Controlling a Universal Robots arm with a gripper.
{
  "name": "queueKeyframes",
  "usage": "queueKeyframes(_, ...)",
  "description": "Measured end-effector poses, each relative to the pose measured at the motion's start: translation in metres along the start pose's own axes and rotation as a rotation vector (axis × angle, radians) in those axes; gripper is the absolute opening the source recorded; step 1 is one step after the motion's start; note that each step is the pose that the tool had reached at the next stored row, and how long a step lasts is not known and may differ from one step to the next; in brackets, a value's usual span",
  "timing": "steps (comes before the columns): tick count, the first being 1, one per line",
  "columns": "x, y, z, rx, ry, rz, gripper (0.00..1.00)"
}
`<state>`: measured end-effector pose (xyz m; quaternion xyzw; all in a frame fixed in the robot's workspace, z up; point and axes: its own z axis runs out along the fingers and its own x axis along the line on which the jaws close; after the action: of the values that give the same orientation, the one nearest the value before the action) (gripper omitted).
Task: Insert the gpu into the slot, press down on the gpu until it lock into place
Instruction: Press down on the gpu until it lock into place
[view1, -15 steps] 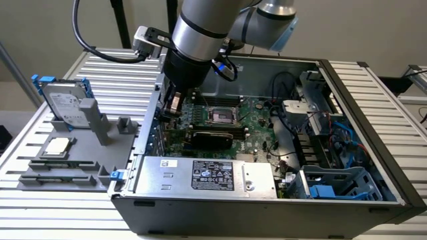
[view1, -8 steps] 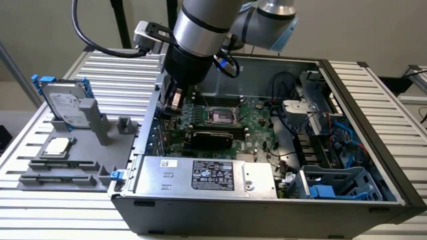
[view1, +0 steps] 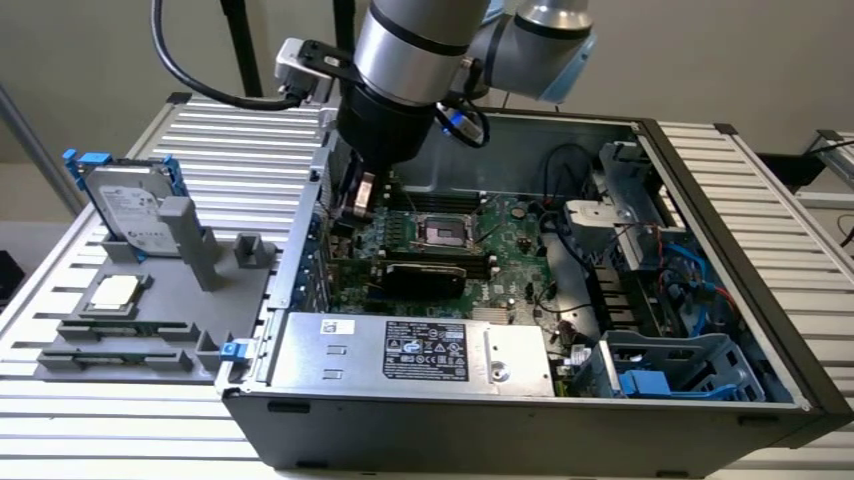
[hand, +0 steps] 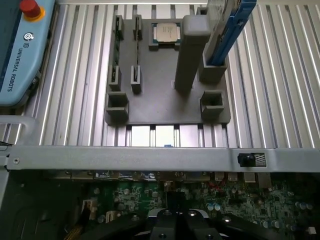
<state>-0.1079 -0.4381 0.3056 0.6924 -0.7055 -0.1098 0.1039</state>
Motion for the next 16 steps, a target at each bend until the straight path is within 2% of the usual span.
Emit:
queueKeyframes(1,0.0000,-0.0003,-0.0001,0.0151,-0.0002,0.000,0.11)
queueKeyframes(6,-0.0001,-0.0026,-0.0008,0.1063,-0.0017,-0.001,0.11)
queueKeyframes(10,-0.0001,-0.0047,-0.0015,0.1742,-0.0027,-0.002,0.11)
queueKeyframes(13,-0.0001,-0.0063,-0.0020,0.2221,-0.0036,-0.002,0.11)
queueKeyframes(16,-0.0002,-0.0077,-0.0024,0.2643,-0.0045,-0.003,0.11)
